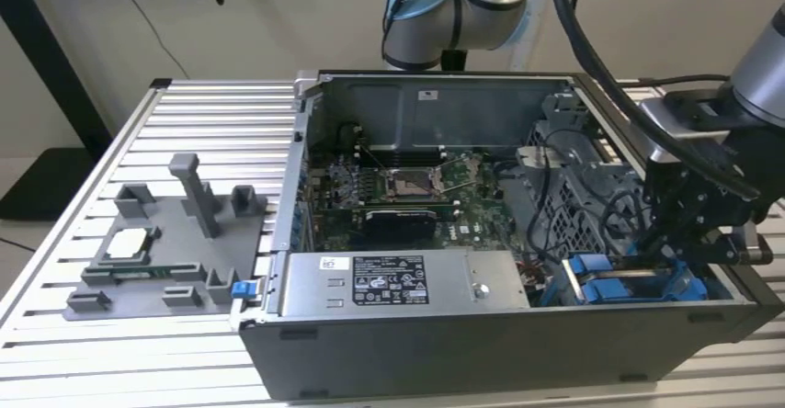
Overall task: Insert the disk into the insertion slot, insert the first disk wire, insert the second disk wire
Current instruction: 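Insert the first disk wire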
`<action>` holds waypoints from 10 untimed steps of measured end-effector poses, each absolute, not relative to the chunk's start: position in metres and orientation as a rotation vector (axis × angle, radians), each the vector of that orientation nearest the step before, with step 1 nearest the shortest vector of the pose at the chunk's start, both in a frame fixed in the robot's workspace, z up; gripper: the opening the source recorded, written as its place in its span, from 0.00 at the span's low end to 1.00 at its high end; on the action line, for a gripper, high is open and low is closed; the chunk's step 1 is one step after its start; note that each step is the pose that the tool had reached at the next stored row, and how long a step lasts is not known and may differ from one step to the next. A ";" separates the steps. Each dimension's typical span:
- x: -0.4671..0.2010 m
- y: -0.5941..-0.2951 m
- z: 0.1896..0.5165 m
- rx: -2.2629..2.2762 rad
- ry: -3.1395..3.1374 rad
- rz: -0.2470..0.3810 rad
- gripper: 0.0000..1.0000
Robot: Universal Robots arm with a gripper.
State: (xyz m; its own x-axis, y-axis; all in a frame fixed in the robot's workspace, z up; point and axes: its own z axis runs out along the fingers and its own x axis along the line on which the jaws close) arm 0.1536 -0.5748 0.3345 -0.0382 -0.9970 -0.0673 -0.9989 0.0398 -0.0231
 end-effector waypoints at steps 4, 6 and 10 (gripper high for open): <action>0.153 -0.575 0.336 -2.132 2.218 0.047 1.00; 0.154 -0.575 0.340 -2.132 2.218 0.047 1.00; 0.154 -0.575 0.346 -2.132 2.217 0.047 1.00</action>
State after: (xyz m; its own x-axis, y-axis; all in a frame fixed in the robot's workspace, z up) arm 0.1535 -0.5748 0.3456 -0.0383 -0.9970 -0.0679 -0.9989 0.0400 -0.0231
